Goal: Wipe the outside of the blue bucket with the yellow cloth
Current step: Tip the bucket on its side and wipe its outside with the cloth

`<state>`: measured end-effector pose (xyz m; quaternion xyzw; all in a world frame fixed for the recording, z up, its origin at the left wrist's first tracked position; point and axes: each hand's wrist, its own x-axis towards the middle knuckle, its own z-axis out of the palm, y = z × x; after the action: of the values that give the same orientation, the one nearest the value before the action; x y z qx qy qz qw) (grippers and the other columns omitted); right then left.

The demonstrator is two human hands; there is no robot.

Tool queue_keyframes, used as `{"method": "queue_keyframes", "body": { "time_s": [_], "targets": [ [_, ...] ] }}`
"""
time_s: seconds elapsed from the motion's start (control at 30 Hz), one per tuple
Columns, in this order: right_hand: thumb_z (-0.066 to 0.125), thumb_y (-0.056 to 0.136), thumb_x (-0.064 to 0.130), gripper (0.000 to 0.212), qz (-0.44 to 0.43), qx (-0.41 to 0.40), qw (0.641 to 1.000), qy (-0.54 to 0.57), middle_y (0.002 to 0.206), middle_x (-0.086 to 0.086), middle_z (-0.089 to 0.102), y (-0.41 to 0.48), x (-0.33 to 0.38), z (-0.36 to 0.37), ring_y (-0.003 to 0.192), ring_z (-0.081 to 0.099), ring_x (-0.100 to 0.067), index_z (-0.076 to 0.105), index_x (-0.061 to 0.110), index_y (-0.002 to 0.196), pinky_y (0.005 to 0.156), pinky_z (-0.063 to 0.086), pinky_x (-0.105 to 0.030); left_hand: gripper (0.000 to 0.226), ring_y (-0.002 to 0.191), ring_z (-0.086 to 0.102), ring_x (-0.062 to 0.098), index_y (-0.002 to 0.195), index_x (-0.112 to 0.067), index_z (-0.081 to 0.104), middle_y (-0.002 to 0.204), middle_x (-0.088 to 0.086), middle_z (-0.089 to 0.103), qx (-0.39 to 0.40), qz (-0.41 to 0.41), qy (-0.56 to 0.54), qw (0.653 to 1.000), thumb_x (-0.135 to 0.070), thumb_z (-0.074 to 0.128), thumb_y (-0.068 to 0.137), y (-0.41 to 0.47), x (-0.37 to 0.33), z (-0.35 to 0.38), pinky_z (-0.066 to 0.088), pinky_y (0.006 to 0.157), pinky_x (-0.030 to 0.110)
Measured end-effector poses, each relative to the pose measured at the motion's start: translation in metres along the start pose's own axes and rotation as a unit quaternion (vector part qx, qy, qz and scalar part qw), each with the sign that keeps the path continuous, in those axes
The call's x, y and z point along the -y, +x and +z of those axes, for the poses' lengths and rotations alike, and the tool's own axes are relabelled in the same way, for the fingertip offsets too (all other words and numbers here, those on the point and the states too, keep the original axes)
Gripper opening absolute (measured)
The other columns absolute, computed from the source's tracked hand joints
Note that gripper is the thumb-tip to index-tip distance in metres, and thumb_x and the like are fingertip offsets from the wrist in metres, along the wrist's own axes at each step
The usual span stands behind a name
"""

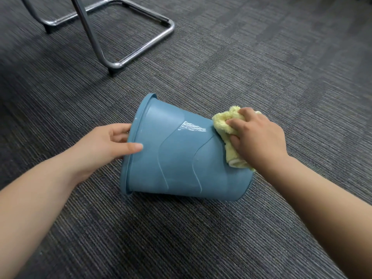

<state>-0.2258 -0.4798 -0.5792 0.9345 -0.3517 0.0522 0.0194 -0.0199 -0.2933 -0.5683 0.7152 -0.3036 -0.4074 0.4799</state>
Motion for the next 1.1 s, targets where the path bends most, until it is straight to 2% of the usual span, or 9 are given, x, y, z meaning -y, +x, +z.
{"method": "queue_keyframes", "body": {
  "time_s": [0.1, 0.23, 0.3, 0.37, 0.43, 0.57, 0.67, 0.83, 1.1],
  "targets": [
    [0.052, 0.085, 0.029, 0.024, 0.029, -0.003, 1.0, 0.0, 0.121, -0.011, 0.049, 0.004, -0.006, 0.002, 0.1, 0.049, -0.035, 0.061, 0.019, 0.105, 0.06, 0.029, -0.032, 0.042, 0.069, 0.063, -0.011, 0.085, -0.037, 0.058, 0.066, -0.03, 0.068, -0.013, 0.022, 0.033, 0.999, 0.003, 0.063, 0.072, -0.003, 0.005, -0.002, 0.047, 0.059, 0.008],
    [0.055, 0.082, 0.025, 0.021, 0.035, -0.019, 0.999, 0.016, 0.121, -0.013, 0.051, 0.003, -0.006, -0.001, 0.097, 0.05, -0.037, 0.064, 0.017, 0.101, 0.057, 0.029, -0.032, 0.045, 0.06, 0.062, -0.011, 0.08, -0.035, 0.058, 0.056, -0.029, 0.066, -0.048, 0.059, 0.02, 0.997, 0.01, 0.059, 0.073, -0.004, 0.008, 0.009, 0.044, 0.053, 0.003],
    [0.065, 0.073, 0.014, 0.019, -0.021, -0.051, 0.997, 0.047, 0.116, -0.019, 0.057, -0.005, 0.002, -0.005, 0.086, 0.056, -0.04, 0.067, 0.012, 0.092, 0.053, 0.034, -0.033, 0.045, 0.06, 0.062, -0.011, 0.079, -0.035, 0.059, 0.056, -0.029, 0.066, -0.055, 0.07, 0.016, 0.996, 0.01, 0.059, 0.073, -0.003, 0.009, 0.011, 0.045, 0.054, 0.003],
    [0.075, 0.057, 0.007, 0.027, -0.078, -0.07, 0.992, 0.073, 0.105, -0.024, 0.064, -0.016, 0.016, -0.011, 0.07, 0.06, -0.041, 0.069, 0.009, 0.083, 0.048, 0.044, -0.035, 0.046, 0.062, 0.063, -0.01, 0.079, -0.036, 0.06, 0.057, -0.029, 0.066, -0.058, 0.076, 0.014, 0.995, 0.01, 0.059, 0.073, -0.001, 0.009, 0.01, 0.046, 0.055, 0.004],
    [0.077, 0.049, 0.01, 0.034, -0.122, -0.089, 0.985, 0.085, 0.1, -0.022, 0.068, -0.027, 0.031, -0.013, 0.061, 0.061, -0.038, 0.07, 0.012, 0.082, 0.046, 0.048, -0.034, 0.046, 0.064, 0.063, -0.009, 0.079, -0.037, 0.061, 0.059, -0.028, 0.067, -0.054, 0.082, 0.007, 0.995, 0.009, 0.058, 0.074, 0.0, 0.008, 0.01, 0.046, 0.055, 0.005],
    [0.066, 0.054, 0.023, 0.033, -0.19, -0.063, 0.976, 0.085, 0.101, -0.016, 0.07, -0.045, 0.051, -0.008, 0.06, 0.061, -0.031, 0.07, 0.018, 0.087, 0.048, 0.048, -0.028, 0.043, 0.063, 0.064, -0.008, 0.078, -0.035, 0.061, 0.058, -0.026, 0.068, -0.051, 0.08, -0.006, 0.995, 0.008, 0.058, 0.074, 0.001, 0.006, 0.013, 0.047, 0.052, 0.006],
    [0.077, 0.051, 0.02, 0.039, -0.177, -0.055, 0.979, 0.089, 0.103, -0.017, 0.069, -0.041, 0.04, -0.006, 0.062, 0.062, -0.032, 0.07, 0.017, 0.089, 0.049, 0.049, -0.03, 0.04, 0.062, 0.064, -0.007, 0.082, -0.033, 0.061, 0.059, -0.025, 0.068, -0.052, 0.066, -0.014, 0.996, 0.006, 0.059, 0.074, 0.002, 0.007, 0.011, 0.047, 0.05, 0.007],
    [0.082, 0.049, 0.008, 0.04, -0.064, -0.053, 0.99, 0.111, 0.103, -0.023, 0.066, -0.028, 0.021, -0.011, 0.067, 0.063, -0.041, 0.07, 0.011, 0.087, 0.046, 0.049, -0.036, 0.035, 0.056, 0.063, -0.008, 0.082, -0.031, 0.058, 0.053, -0.025, 0.066, -0.072, 0.045, -0.025, 0.996, 0.003, 0.059, 0.075, 0.003, 0.009, 0.011, 0.046, 0.046, 0.008],
    [0.08, 0.045, 0.021, 0.041, -0.169, -0.059, 0.98, 0.091, 0.099, -0.015, 0.07, -0.05, 0.041, 0.002, 0.059, 0.061, -0.031, 0.07, 0.018, 0.085, 0.047, 0.048, -0.028, 0.04, 0.056, 0.061, -0.011, 0.078, -0.034, 0.059, 0.052, -0.027, 0.065, -0.078, 0.048, 0.004, 0.996, 0.006, 0.058, 0.075, 0.002, 0.009, 0.011, 0.043, 0.045, 0.005]
  ]
}}
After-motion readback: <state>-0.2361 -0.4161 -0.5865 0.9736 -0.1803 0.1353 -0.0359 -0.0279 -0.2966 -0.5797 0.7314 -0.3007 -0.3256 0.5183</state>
